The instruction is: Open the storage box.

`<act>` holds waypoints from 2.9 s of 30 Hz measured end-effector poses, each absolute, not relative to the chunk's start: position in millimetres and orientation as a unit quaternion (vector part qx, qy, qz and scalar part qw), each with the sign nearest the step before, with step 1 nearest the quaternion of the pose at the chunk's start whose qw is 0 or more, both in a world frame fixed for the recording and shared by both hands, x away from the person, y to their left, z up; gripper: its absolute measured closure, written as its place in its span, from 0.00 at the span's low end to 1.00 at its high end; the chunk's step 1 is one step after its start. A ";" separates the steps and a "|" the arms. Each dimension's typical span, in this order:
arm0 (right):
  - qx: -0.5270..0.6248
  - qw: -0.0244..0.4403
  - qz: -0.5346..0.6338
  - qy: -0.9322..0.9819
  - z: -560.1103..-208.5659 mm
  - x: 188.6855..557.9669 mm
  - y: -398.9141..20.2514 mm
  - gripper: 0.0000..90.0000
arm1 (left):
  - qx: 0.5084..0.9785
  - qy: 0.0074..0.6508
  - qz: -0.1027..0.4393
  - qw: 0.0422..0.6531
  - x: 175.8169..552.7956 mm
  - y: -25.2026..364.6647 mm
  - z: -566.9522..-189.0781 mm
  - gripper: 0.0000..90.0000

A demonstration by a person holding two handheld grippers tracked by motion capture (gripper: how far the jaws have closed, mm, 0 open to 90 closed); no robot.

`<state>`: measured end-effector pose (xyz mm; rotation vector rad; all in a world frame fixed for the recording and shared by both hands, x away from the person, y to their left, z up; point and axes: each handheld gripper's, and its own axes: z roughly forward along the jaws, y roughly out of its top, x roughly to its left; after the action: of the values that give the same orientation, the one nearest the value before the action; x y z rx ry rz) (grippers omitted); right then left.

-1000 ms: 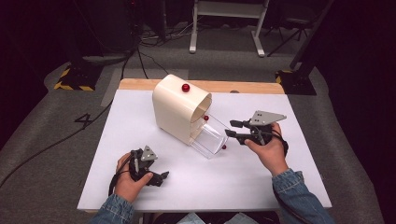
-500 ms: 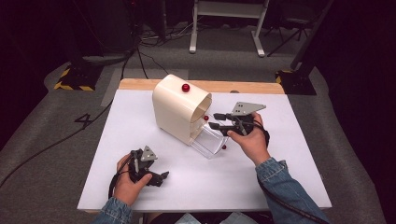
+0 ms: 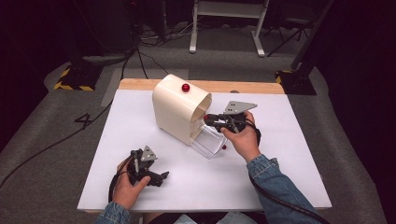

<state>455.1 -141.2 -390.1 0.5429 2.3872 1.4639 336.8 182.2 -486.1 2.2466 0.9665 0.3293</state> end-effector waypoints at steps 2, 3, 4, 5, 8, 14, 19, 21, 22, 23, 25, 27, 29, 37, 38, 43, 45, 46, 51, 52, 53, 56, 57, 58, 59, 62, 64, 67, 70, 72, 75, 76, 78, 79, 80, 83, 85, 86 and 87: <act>0.183 0.157 0.505 0.829 -389.4 453.3 -141.0 0.83 | 0.859 0.369 0.126 0.331 336.7 182.2 -486.1 0.00; 0.183 0.157 0.505 0.829 -389.4 453.3 -141.0 0.83 | 0.859 0.369 0.126 0.331 336.7 182.2 -486.1 0.00; 0.183 0.157 0.508 0.827 -389.0 452.8 -141.3 0.83 | 0.859 0.370 0.126 0.331 336.8 182.2 -486.1 0.00; 0.183 0.158 0.509 0.826 -388.2 452.2 -141.9 0.83 | 0.859 0.369 0.126 0.331 336.8 182.2 -486.1 0.00; 0.183 0.157 0.510 0.826 -384.7 449.7 -144.7 0.83 | 0.859 0.369 0.126 0.331 336.8 182.2 -486.1 0.00; 0.179 0.162 0.511 0.825 -377.0 439.7 -156.5 0.83 | 0.860 0.369 0.125 0.330 336.8 182.3 -485.9 0.00; 0.182 0.160 0.511 0.825 -376.2 432.7 -168.6 0.83 | 0.860 0.369 0.126 0.330 336.8 182.3 -486.0 0.00; 0.184 0.161 0.510 0.825 -377.2 430.4 -172.8 0.83 | 0.859 0.369 0.127 0.331 336.7 182.2 -486.1 0.00; 0.184 0.160 0.509 0.825 -377.7 429.2 -175.4 0.83 | 0.860 0.369 0.126 0.330 336.7 182.2 -486.0 0.00; 0.186 0.159 0.510 0.825 -378.1 428.1 -177.4 0.83 | 0.859 0.369 0.126 0.331 336.7 182.2 -486.1 0.00; 0.187 0.160 0.510 0.824 -378.9 426.6 -180.7 0.83 | 0.859 0.370 0.126 0.330 336.7 182.2 -486.0 0.00; 0.189 0.160 0.509 0.824 -380.4 425.1 -184.7 0.83 | 0.860 0.369 0.126 0.330 336.8 182.2 -485.9 0.00; 0.191 0.158 0.509 0.824 -381.7 424.1 -187.3 0.83 | 0.860 0.369 0.125 0.330 336.8 182.2 -485.9 0.00; 0.194 0.159 0.498 0.830 -387.6 419.1 -194.3 0.82 | 0.859 0.370 0.125 0.330 336.8 182.1 -486.0 0.00; 0.195 0.159 0.499 0.829 -388.7 419.0 -194.6 0.82 | 0.859 0.370 0.125 0.330 336.8 182.1 -485.9 0.00; 0.199 0.158 0.498 0.829 -391.0 418.5 -195.3 0.80 | 0.859 0.370 0.125 0.330 336.9 182.1 -486.0 0.00; 0.200 0.158 0.493 0.832 -392.5 417.3 -196.3 0.74 | 0.859 0.370 0.125 0.331 336.9 182.1 -486.0 0.00; 0.200 0.158 0.493 0.832 -392.5 417.3 -196.3 0.74 | 0.859 0.370 0.125 0.330 336.9 182.1 -486.0 0.00; 0.218 0.158 0.490 0.829 -395.3 415.2 -204.5 0.59 | 0.859 0.370 0.125 0.331 336.8 182.1 -486.1 0.00; 0.220 0.158 0.490 0.828 -395.5 414.5 -206.3 0.58 | 0.859 0.370 0.125 0.330 336.8 182.2 -486.0 0.00; 0.223 0.159 0.490 0.827 -395.9 413.7 -208.9 0.57 | 0.859 0.370 0.125 0.330 336.8 182.1 -486.0 0.00; 0.229 0.161 0.489 0.826 -396.4 411.2 -217.2 0.56 | 0.859 0.370 0.125 0.330 336.8 182.1 -486.0 0.00; 0.232 0.163 0.488 0.826 -396.6 410.4 -220.4 0.55 | 0.859 0.370 0.125 0.330 336.8 182.1 -485.9 0.00; 0.234 0.163 0.487 0.825 -396.8 409.5 -223.8 0.55 | 0.859 0.370 0.125 0.330 336.8 182.2 -486.0 0.00; 0.236 0.165 0.486 0.825 -397.2 408.8 -227.5 0.54 | 0.859 0.370 0.125 0.330 336.8 182.2 -486.0 0.00; 0.245 0.170 0.480 0.825 -398.9 405.4 -240.0 0.52 | 0.859 0.370 0.126 0.331 336.8 182.1 -486.1 0.00; 0.253 0.174 0.477 0.824 -400.8 402.5 -249.6 0.50 | 0.859 0.369 0.126 0.331 336.7 182.2 -486.1 0.00; 0.265 0.175 0.467 0.825 -405.8 397.6 -265.1 0.47 | 0.859 0.369 0.127 0.331 336.6 182.1 -486.1 0.00; 0.279 0.178 0.456 0.826 -412.5 391.8 -281.8 0.45 | 0.859 0.369 0.126 0.330 336.7 182.1 -485.9 0.00; 0.290 0.177 0.451 0.825 -417.5 387.7 -293.3 0.43 | 0.859 0.370 0.126 0.330 336.7 182.1 -486.0 0.00; 0.308 0.176 0.444 0.823 -425.1 382.0 -310.3 0.41 | 0.859 0.370 0.125 0.330 336.9 182.1 -485.9 0.00; 0.319 0.180 0.434 0.823 -429.7 378.7 -320.9 0.39 | 0.860 0.369 0.124 0.330 337.0 182.1 -485.8 0.00; 0.323 0.180 0.432 0.822 -431.7 377.3 -326.3 0.39 | 0.860 0.369 0.124 0.330 337.1 182.1 -485.8 0.00; 0.329 0.180 0.430 0.821 -433.7 375.8 -331.7 0.38 | 0.860 0.370 0.123 0.330 337.1 182.1 -485.8 0.00; 0.336 0.180 0.427 0.820 -435.7 374.3 -336.6 0.38 | 0.860 0.370 0.124 0.330 337.2 182.1 -485.8 0.00; 0.355 0.182 0.410 0.820 -445.5 368.4 -354.1 0.34 | 0.860 0.370 0.123 0.330 337.4 182.1 -485.7 0.00; 0.365 0.179 0.404 0.820 -451.0 365.7 -361.6 0.33 | 0.860 0.370 0.123 0.330 337.4 182.2 -485.7 0.00; 0.365 0.179 0.404 0.820 -451.0 365.7 -361.6 0.33 | 0.860 0.370 0.123 0.330 337.4 182.2 -485.6 0.00; 0.369 0.180 0.398 0.820 -453.7 364.8 -365.5 0.32 | 0.860 0.370 0.123 0.330 337.4 182.3 -485.6 0.00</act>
<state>364.8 -365.5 -453.7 1.0412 2.3177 1.1258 337.4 182.3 -485.6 2.2488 0.9669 0.3216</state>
